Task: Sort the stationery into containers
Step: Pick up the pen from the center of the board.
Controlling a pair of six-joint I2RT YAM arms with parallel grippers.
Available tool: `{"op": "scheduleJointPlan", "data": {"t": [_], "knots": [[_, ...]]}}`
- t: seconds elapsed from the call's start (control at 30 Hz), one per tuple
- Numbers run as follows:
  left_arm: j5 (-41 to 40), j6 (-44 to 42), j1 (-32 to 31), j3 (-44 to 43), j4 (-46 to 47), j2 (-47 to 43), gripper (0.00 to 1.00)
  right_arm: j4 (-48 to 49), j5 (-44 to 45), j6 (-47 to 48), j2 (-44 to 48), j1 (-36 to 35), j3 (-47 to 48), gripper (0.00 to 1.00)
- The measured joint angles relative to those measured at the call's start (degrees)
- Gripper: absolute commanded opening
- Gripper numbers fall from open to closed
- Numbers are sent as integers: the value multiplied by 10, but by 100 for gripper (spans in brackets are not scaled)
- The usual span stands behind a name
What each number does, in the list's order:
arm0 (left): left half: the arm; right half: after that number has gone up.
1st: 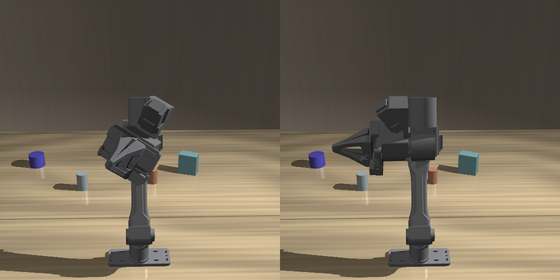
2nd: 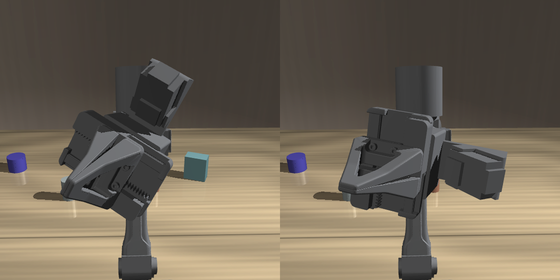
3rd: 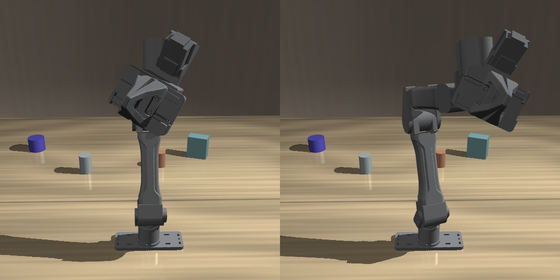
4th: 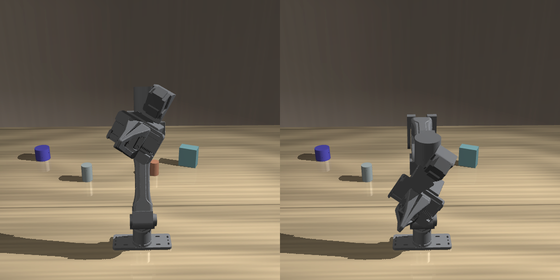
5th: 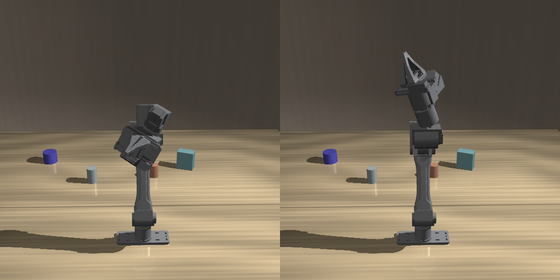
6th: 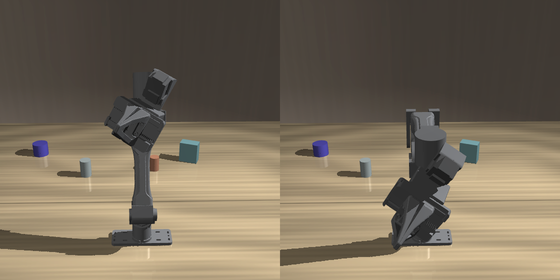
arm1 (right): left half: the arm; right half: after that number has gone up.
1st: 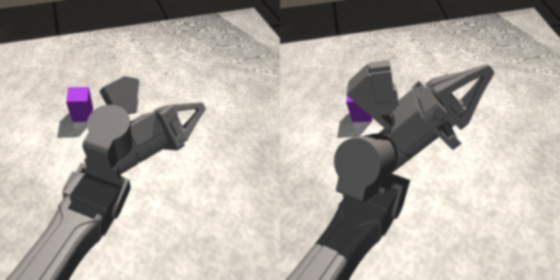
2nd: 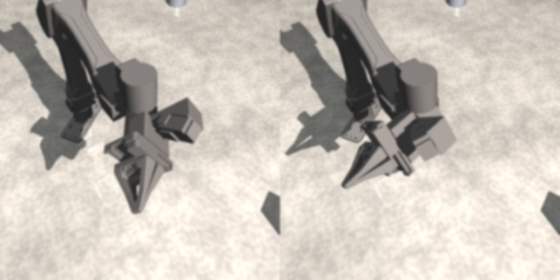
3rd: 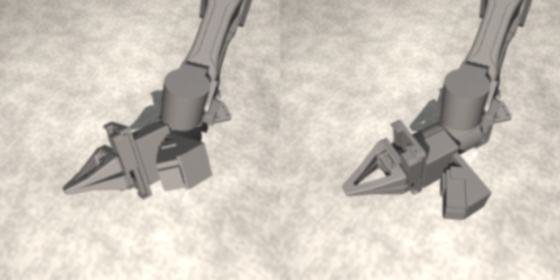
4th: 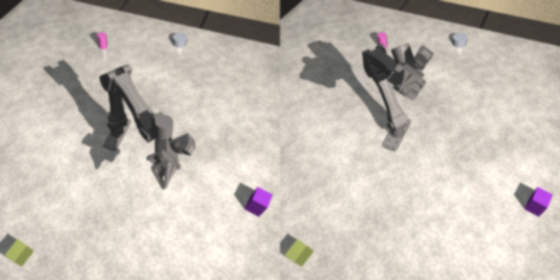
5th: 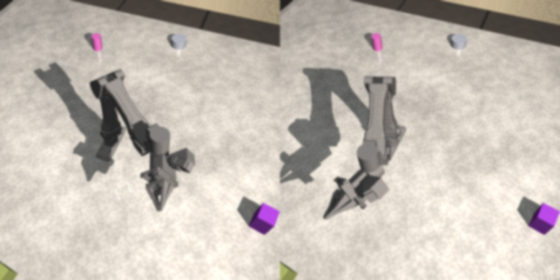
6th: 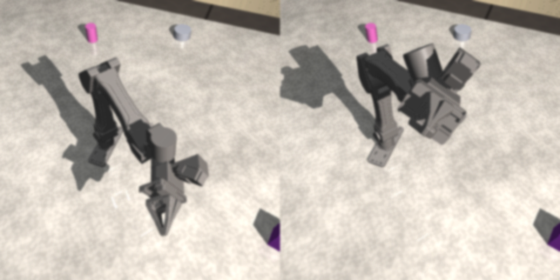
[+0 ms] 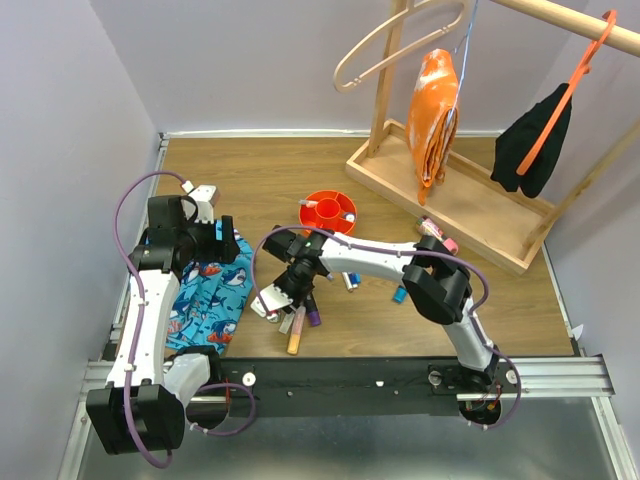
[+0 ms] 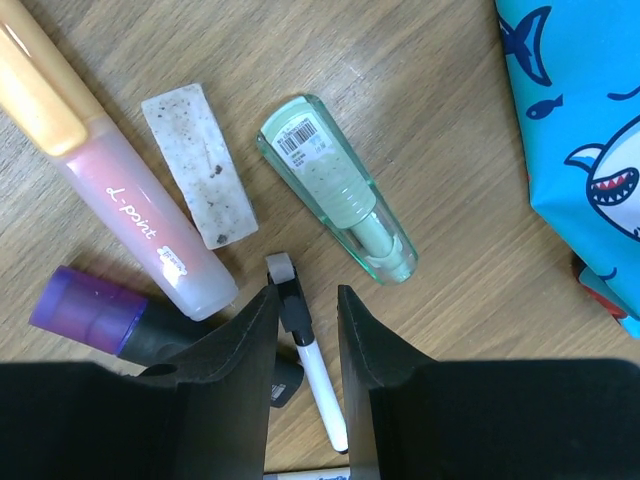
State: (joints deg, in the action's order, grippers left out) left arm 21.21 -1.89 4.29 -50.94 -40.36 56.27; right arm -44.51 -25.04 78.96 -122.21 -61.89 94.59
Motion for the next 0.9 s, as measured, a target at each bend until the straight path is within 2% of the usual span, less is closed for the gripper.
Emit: {"op": "scheduleJointPlan", "data": {"t": [0.33,0.73,0.77,0.8,0.9], "knots": [[0,1,4,4,1,0,86,-75,3,16,-29,0,46,39],[1,8,5,6,9,10,86,-98,3,6,-42,5,51,38],[1,9,5,6,10,11,87,-100,3,3,-45,5,56,35],[1,9,5,7,11,11,86,-101,3,1,-46,5,57,25],[1,10,5,7,13,11,87,-107,3,-6,-52,5,66,6]]}}
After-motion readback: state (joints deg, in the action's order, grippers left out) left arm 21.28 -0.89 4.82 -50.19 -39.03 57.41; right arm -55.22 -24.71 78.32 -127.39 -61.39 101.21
